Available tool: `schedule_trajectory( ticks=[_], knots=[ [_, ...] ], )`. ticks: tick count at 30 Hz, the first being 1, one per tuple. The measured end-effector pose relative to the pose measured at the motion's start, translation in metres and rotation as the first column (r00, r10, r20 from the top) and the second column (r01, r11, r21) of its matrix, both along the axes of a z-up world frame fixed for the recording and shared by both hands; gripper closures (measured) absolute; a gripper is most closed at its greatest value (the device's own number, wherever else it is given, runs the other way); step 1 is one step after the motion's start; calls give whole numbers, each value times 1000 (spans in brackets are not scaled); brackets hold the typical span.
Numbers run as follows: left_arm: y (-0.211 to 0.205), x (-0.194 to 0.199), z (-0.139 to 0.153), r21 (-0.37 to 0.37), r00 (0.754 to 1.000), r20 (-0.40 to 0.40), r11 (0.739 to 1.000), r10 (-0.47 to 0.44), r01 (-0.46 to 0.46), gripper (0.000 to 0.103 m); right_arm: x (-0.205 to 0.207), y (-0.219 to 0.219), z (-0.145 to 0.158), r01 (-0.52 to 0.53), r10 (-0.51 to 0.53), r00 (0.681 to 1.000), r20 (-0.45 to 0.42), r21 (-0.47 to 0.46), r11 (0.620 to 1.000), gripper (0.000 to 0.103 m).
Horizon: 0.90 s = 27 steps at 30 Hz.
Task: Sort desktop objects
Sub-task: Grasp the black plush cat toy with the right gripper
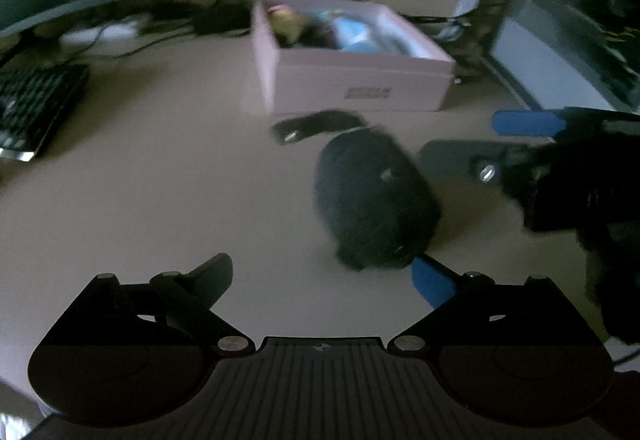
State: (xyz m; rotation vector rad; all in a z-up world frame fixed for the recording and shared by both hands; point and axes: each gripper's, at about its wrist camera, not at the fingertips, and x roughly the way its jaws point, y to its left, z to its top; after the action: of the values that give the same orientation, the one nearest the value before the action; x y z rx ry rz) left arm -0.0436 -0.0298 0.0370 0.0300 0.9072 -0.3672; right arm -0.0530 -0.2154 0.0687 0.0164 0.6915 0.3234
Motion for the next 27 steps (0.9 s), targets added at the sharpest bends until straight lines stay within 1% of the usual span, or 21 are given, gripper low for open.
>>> schedule_trajectory(
  ticks=[2, 3, 7, 9, 11, 18, 21, 24, 27],
  knots=[
    [5, -2, -1, 7, 1000, -7, 1000, 25, -25, 4, 8, 19, -5, -66, 66, 997, -35, 11, 998, 0],
    [6, -3, -1, 12, 999, -10, 999, 35, -35, 3, 13, 32, -9, -100, 100, 994, -49, 1, 995, 0],
    [13, -10, -2, 31, 997, -14, 997, 76, -75, 3, 24, 71, -24, -130, 121, 989, -90, -111, 985, 1],
    [17, -13, -2, 28, 995, -18, 995, 95, -94, 3, 25, 79, -27, -146, 131, 986, -107, -139, 980, 15],
    [18, -14, -5, 23, 994, -28, 994, 107, -107, 3, 23, 81, -27, -151, 135, 985, -108, -160, 975, 35],
    [11, -13, -6, 19, 995, -33, 996, 90, -89, 3, 16, 60, -19, -155, 137, 982, -129, -143, 978, 37],
    [6, -4, 0, 14, 996, -19, 996, 87, -87, 3, 14, 41, -6, -139, 123, 985, -122, -128, 982, 38],
    [0, 8, 8, -11, 997, -1, 997, 78, -78, 3, 14, 17, 19, -67, 58, 996, -67, -127, 990, 38],
    [-7, 20, 16, -38, 998, 15, 998, 57, -57, 3, 18, -7, 53, 25, -24, 1000, 15, -108, 994, 38]
  ],
)
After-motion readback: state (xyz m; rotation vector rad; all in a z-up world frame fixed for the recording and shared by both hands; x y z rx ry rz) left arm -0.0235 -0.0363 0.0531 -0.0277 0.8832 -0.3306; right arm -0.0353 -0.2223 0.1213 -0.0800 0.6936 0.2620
